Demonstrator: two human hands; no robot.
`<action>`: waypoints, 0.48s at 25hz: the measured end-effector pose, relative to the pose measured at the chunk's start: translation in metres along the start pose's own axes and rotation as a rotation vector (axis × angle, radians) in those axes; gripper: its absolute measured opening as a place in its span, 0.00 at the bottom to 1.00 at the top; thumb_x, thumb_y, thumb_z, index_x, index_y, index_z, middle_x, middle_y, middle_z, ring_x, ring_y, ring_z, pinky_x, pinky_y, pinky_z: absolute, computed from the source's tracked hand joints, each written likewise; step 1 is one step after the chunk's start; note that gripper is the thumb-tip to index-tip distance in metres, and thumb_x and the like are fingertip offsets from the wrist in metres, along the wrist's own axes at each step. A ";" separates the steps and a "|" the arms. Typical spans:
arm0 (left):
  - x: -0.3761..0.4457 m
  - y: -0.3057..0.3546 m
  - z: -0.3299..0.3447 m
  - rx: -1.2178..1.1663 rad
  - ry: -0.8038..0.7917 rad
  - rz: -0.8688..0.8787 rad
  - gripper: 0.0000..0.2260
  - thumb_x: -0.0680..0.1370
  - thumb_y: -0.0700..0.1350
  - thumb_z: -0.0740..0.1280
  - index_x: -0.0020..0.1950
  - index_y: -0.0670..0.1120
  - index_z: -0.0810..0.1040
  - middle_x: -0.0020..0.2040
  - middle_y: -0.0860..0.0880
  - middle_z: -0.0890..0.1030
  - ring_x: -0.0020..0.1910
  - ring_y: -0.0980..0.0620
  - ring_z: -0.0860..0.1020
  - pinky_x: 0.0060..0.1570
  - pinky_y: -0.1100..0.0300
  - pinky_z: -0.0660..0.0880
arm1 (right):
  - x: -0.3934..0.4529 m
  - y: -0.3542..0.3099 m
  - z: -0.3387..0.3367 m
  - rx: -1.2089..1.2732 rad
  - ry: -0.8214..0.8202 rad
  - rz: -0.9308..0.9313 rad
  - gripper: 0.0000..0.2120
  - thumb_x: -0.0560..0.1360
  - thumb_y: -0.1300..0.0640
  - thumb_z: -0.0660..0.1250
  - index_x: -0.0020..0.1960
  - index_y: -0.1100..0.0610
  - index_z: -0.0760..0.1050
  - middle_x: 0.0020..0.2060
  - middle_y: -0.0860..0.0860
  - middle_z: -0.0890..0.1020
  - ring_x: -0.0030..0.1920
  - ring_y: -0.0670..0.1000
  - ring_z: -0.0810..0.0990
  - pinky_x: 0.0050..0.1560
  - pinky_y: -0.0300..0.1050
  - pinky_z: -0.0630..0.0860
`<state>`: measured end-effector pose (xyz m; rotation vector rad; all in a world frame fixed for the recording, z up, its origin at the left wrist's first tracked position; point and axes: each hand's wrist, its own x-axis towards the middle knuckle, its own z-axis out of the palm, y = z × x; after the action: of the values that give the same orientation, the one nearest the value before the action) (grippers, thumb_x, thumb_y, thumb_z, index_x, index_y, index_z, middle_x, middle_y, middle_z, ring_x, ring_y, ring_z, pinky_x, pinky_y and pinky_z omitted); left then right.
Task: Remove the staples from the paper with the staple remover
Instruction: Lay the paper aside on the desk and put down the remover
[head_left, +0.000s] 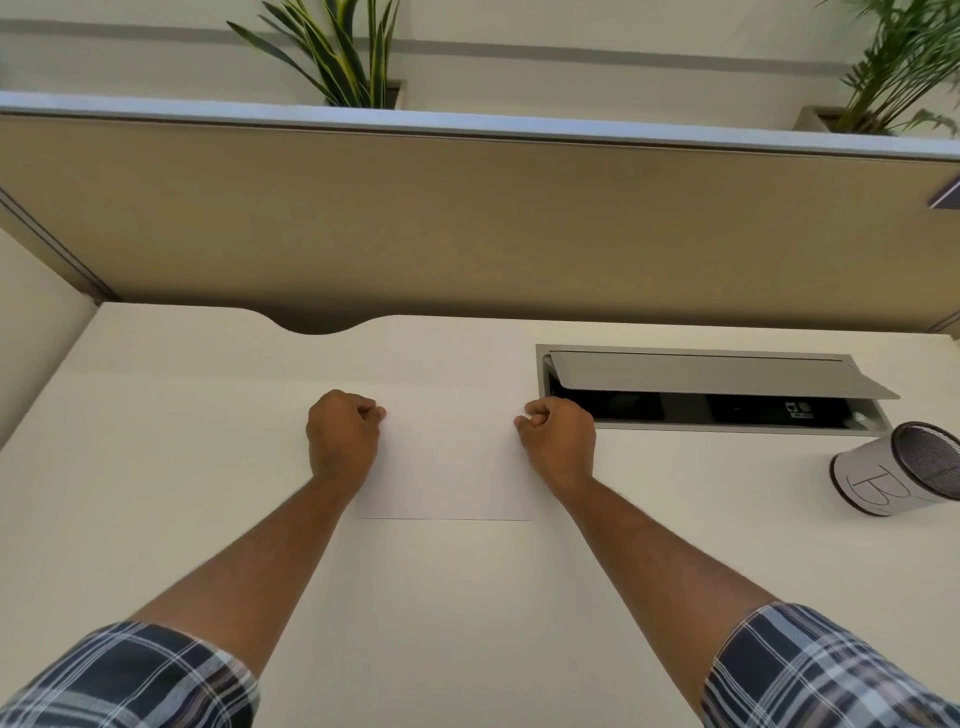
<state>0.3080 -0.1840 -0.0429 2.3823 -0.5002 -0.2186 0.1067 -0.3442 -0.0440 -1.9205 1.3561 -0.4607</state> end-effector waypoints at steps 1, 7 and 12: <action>-0.002 0.001 0.000 0.006 -0.013 -0.002 0.10 0.75 0.44 0.75 0.53 0.39 0.86 0.51 0.44 0.86 0.52 0.44 0.83 0.54 0.59 0.74 | 0.000 0.000 -0.001 0.001 -0.011 0.003 0.10 0.74 0.58 0.75 0.55 0.58 0.84 0.43 0.51 0.86 0.42 0.46 0.80 0.48 0.38 0.74; -0.029 0.010 -0.012 0.115 -0.151 0.029 0.29 0.76 0.51 0.74 0.72 0.39 0.73 0.68 0.41 0.75 0.67 0.42 0.75 0.67 0.51 0.71 | -0.014 0.001 -0.015 -0.011 -0.135 -0.018 0.16 0.76 0.59 0.74 0.63 0.60 0.80 0.49 0.55 0.83 0.49 0.51 0.81 0.56 0.42 0.77; -0.079 0.019 -0.033 0.211 -0.282 0.084 0.35 0.78 0.56 0.69 0.79 0.42 0.62 0.78 0.44 0.64 0.78 0.45 0.63 0.74 0.51 0.64 | -0.048 -0.002 -0.044 -0.123 -0.277 -0.070 0.28 0.78 0.52 0.72 0.74 0.57 0.71 0.73 0.54 0.74 0.71 0.54 0.75 0.71 0.49 0.70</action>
<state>0.2398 -0.1458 -0.0040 2.5406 -0.7875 -0.4897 0.0611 -0.3157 -0.0075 -2.0496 1.1623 -0.1393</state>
